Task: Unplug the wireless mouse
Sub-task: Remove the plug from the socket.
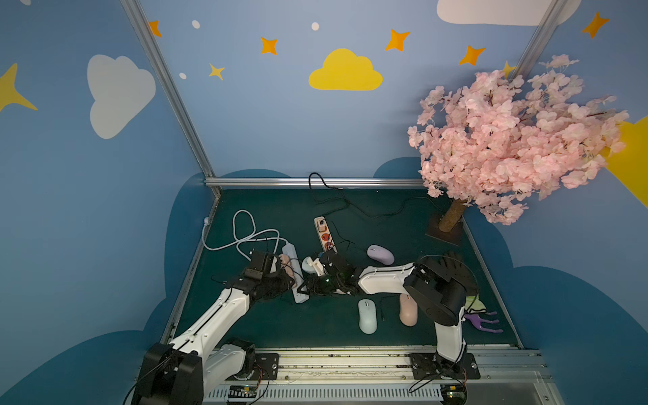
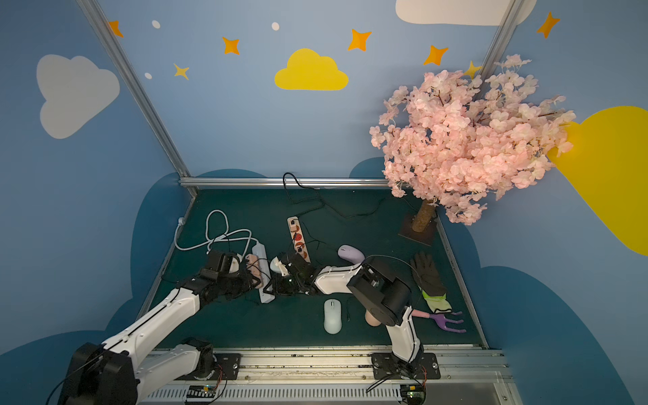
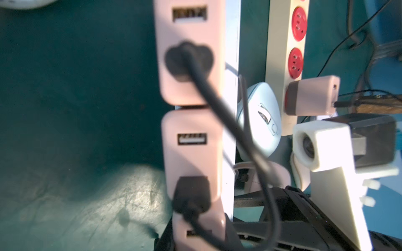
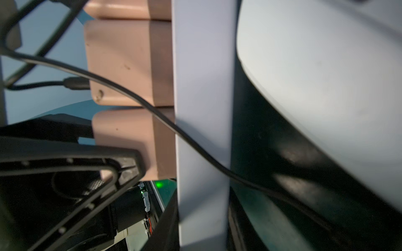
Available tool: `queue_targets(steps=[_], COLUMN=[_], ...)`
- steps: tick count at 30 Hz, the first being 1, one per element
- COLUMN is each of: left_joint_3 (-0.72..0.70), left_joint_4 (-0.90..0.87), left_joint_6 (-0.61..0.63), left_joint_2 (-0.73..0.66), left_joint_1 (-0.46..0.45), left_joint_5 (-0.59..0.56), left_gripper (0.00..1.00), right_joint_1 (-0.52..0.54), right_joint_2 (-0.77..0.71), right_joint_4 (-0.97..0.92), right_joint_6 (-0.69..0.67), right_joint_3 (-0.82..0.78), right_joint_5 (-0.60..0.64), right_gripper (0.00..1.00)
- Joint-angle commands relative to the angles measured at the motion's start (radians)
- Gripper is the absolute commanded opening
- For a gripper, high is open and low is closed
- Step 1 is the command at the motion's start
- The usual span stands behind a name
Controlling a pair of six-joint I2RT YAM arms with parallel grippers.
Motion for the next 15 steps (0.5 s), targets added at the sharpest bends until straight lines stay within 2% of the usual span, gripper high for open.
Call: queue_targets(steps=[1, 5, 8, 10, 13, 15], left_joint_3=[-0.056, -0.036, 0.058, 0.100, 0.096, 0.059], left_joint_4=[0.131, 0.081, -0.081, -0.151, -0.151, -0.094], left_joint_6=[-0.063, -0.013, 0.050, 0.074, 0.059, 0.019], left_joint_2=[-0.053, -0.051, -0.041, -0.035, -0.048, -0.063], left_joint_1=[0.040, 0.039, -0.029, -0.069, -0.064, -0.027], left_joint_5=[0.111, 0.076, -0.098, -0.176, -0.155, -0.075], left_gripper=[0.04, 0.04, 0.04, 0.04, 0.04, 0.04], right_joint_1=[-0.024, -0.023, -0.021, -0.021, -0.021, -0.022], right_joint_2=[-0.001, -0.007, -0.004, 0.000, 0.002, 0.002], right_joint_4=[-0.095, -0.110, -0.115, -0.112, -0.107, -0.105], right_joint_6=[0.014, 0.006, 0.004, 0.006, 0.009, 0.009], right_joint_3=[-0.032, -0.029, -0.023, -0.022, -0.022, -0.026], right_joint_5=[0.113, 0.120, 0.121, 0.119, 0.118, 0.116], right_gripper=[0.00, 0.00, 0.00, 0.00, 0.00, 0.00])
